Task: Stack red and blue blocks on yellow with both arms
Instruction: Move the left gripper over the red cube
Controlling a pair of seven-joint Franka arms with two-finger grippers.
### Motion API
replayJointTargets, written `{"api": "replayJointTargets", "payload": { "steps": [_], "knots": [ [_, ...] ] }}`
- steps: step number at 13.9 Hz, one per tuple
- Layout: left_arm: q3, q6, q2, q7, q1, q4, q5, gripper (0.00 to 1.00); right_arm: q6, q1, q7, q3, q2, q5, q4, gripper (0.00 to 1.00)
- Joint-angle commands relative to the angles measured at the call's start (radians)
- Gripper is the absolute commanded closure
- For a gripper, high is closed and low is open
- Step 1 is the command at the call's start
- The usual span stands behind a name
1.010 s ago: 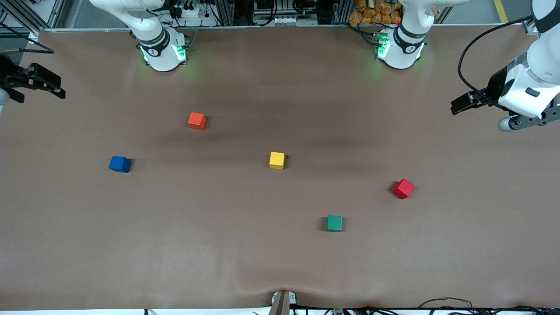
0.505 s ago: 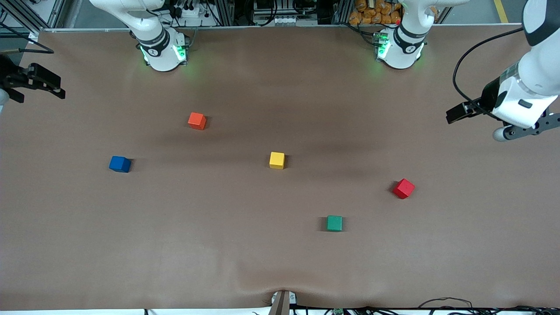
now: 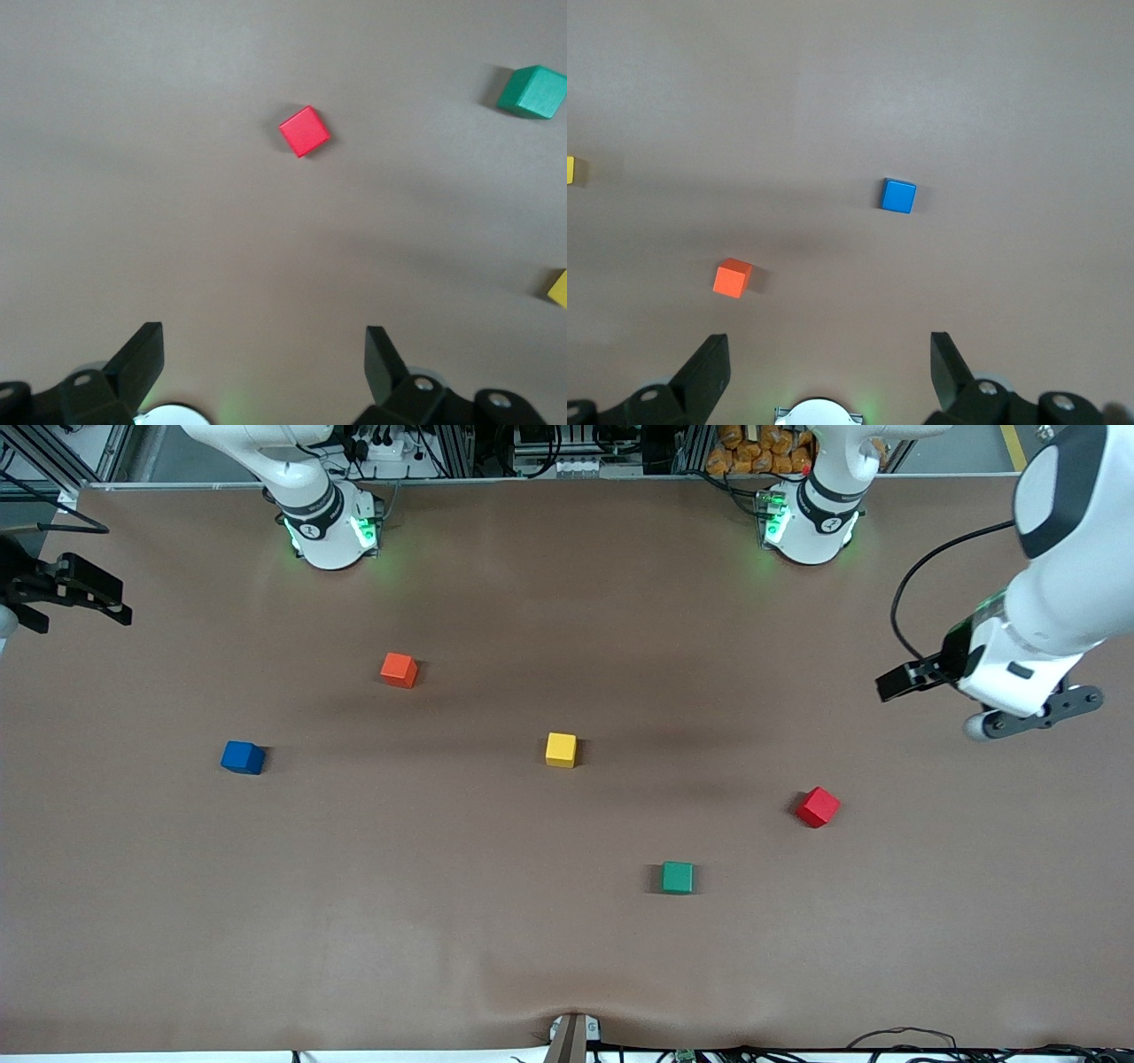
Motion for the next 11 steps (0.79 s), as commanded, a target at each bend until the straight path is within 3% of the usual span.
{"api": "replayJointTargets", "payload": {
  "steps": [1, 11],
  "knots": [
    [-0.002, 0.027, 0.033, -0.049, -0.033, 0.016, 0.011, 0.0, -0.008, -0.01, -0.01, 0.004, -0.014, -0.007, -0.008, 0.0],
    [-0.002, 0.091, 0.122, -0.245, -0.151, 0.014, 0.041, 0.0, -0.008, -0.008, -0.01, 0.004, -0.014, -0.007, -0.008, 0.0]
  ]
}}
